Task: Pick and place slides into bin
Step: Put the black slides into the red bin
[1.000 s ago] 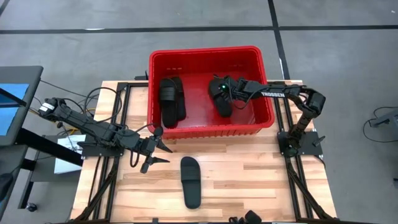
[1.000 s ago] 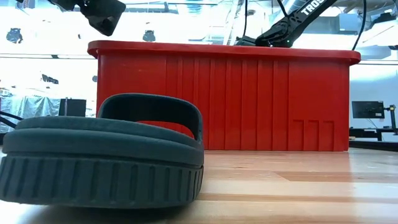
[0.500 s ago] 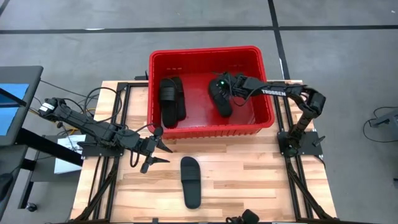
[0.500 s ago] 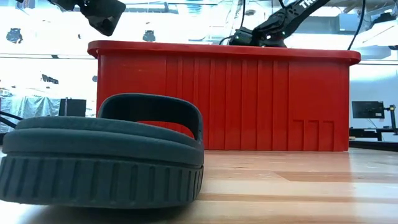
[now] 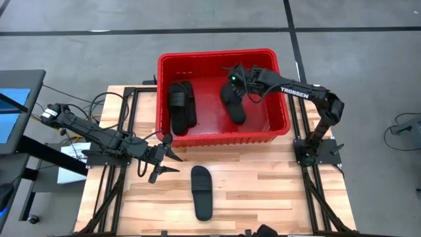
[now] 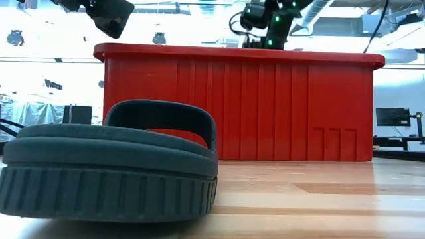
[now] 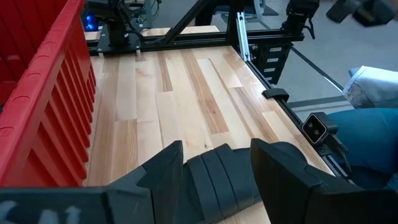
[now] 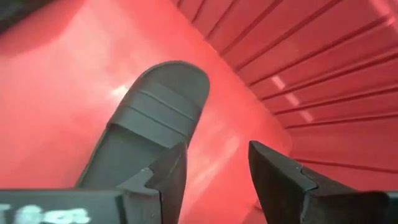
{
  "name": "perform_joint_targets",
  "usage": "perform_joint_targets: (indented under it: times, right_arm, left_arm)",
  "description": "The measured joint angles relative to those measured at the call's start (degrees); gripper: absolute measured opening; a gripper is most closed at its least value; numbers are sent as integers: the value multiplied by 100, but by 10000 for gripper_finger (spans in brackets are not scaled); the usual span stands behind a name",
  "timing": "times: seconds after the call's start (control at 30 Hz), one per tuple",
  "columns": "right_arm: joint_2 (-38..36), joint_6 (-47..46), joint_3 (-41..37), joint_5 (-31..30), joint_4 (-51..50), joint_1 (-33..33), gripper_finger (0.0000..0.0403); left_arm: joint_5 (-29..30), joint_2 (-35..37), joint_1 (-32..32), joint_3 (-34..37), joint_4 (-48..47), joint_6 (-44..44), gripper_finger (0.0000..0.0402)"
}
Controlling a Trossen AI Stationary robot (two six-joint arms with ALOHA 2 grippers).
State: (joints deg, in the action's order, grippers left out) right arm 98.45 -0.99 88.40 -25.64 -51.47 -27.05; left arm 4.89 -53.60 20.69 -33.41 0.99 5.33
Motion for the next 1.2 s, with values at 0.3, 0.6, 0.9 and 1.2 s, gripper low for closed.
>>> perform_joint_targets:
  times: [0.3, 0.6, 0.9, 1.2]
  right_arm:
    - [-2, -44, 1168, -23, -1073, 600, 147]
    - [-2, -265, 2190, -40, -2178, 1617, 128]
    - [-2, -685, 2400, -25, -2498, 3113, 125]
    - [-2, -1651, 2383, -1434, -2492, 4861, 125]
  left_arm:
    - [-1, 0, 2, 0, 0, 0, 178]
    - [0, 0, 1, 0, 0, -3, 178]
    - [0, 0, 0, 0, 0, -3, 178]
    - [0, 0, 2, 0, 0, -5, 178]
